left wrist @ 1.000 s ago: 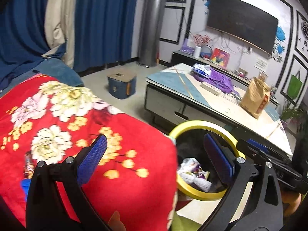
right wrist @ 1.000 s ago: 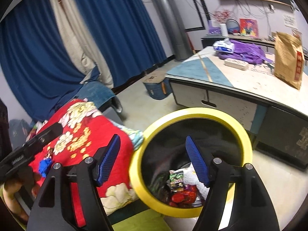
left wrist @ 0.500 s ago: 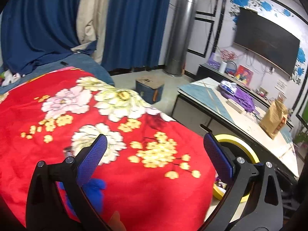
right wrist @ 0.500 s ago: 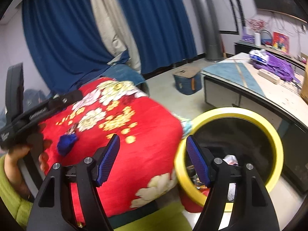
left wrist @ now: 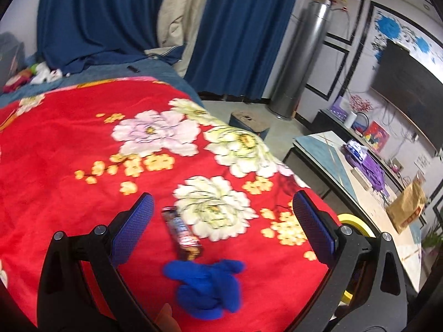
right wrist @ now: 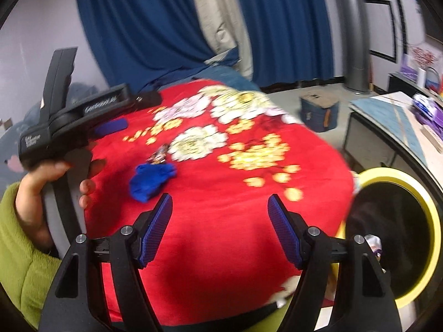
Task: Collect trash
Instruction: 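Close the right tool on the blue glove while the left grasps the chocolate bar, then carry the blue glove and chocolate bar in both tools over the bin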
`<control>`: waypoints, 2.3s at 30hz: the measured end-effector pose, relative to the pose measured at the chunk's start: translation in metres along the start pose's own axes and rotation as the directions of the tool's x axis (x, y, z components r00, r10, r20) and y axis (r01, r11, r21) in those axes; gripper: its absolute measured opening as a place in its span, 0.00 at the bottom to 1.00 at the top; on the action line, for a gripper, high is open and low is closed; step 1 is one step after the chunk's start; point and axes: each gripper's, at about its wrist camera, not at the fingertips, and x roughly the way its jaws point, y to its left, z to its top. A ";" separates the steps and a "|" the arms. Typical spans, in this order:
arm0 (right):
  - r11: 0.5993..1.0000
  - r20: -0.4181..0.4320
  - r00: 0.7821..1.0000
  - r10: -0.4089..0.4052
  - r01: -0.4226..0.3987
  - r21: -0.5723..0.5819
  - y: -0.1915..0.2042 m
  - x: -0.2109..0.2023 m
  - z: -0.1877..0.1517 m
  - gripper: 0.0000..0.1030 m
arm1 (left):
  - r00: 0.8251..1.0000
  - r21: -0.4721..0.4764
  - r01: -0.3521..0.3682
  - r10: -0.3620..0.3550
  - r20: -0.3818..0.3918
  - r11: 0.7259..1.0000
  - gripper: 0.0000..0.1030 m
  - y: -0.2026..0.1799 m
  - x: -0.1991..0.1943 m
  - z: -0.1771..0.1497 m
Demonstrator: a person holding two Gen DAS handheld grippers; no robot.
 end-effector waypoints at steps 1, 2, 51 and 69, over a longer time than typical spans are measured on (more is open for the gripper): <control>1.000 -0.009 1.000 0.012 -0.012 -0.009 0.004 0.003 0.000 0.67 | 1.000 -0.013 -0.002 0.002 -0.005 1.000 0.89 0.006 0.000 0.001; 0.999 -0.023 0.999 0.028 -0.028 -0.021 0.011 0.008 0.002 0.67 | 1.000 -0.034 -0.007 0.007 -0.012 0.999 0.89 0.014 0.001 0.002; 0.990 -0.055 0.996 0.067 -0.060 0.126 -0.029 0.015 0.007 0.03 | 0.955 -0.184 0.190 -0.226 -0.194 0.964 0.08 0.047 0.047 -0.035; 0.977 0.088 0.995 -0.051 0.032 0.209 -0.082 -0.041 0.021 0.03 | 0.923 -0.003 0.351 -0.347 -0.168 0.936 0.07 -0.048 0.012 -0.036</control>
